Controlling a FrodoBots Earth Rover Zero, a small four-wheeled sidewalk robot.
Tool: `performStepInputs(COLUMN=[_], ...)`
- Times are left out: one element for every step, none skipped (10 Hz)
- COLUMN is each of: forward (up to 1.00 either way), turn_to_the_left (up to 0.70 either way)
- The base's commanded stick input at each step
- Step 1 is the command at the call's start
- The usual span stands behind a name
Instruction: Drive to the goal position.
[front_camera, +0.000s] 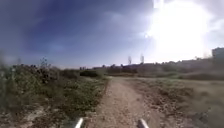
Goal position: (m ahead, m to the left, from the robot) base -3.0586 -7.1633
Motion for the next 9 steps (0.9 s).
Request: performStepInputs(forward=[0.5, 0.5, 0.5, 0.5, 0.5, 0.5, 0.5, 0.5, 0.5], turn_to_the_left=[0.0, 0.0, -0.14, -0.34, -0.37, -0.05, 0.0, 0.0, 0.0])
